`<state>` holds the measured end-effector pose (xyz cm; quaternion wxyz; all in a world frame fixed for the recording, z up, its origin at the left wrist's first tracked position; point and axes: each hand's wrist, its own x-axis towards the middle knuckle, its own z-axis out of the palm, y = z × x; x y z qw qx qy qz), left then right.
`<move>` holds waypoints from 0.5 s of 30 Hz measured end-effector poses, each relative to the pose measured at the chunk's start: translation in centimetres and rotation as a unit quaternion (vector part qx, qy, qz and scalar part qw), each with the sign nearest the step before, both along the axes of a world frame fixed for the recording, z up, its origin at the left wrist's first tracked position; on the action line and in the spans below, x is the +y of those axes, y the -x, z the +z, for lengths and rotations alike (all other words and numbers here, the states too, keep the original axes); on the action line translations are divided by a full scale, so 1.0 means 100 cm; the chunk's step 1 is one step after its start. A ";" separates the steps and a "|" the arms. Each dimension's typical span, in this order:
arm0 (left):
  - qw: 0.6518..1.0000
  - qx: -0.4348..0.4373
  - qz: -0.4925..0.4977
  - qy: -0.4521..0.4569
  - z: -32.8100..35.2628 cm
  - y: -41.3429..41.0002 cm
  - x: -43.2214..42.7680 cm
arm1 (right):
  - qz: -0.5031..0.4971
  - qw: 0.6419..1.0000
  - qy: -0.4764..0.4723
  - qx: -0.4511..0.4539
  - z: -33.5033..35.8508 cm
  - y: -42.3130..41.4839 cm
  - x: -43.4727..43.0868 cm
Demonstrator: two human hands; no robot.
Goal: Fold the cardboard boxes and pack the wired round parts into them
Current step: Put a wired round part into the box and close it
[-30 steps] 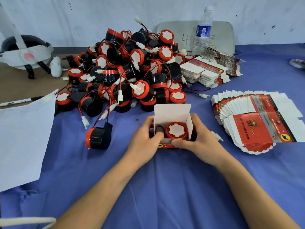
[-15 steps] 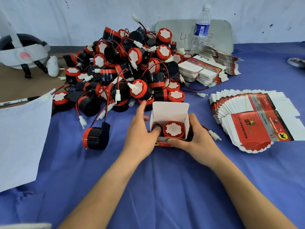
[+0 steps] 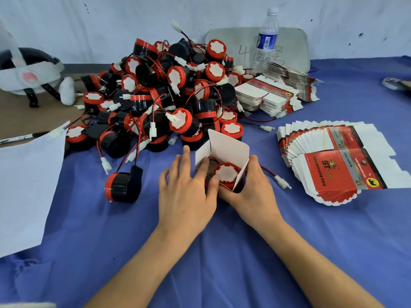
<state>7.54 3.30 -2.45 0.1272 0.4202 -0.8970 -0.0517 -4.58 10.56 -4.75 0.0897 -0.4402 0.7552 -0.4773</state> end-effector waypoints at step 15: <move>0.999 0.005 0.008 -0.042 0.002 0.018 -0.015 | 0.004 1.000 -0.013 -0.013 0.004 0.001 0.002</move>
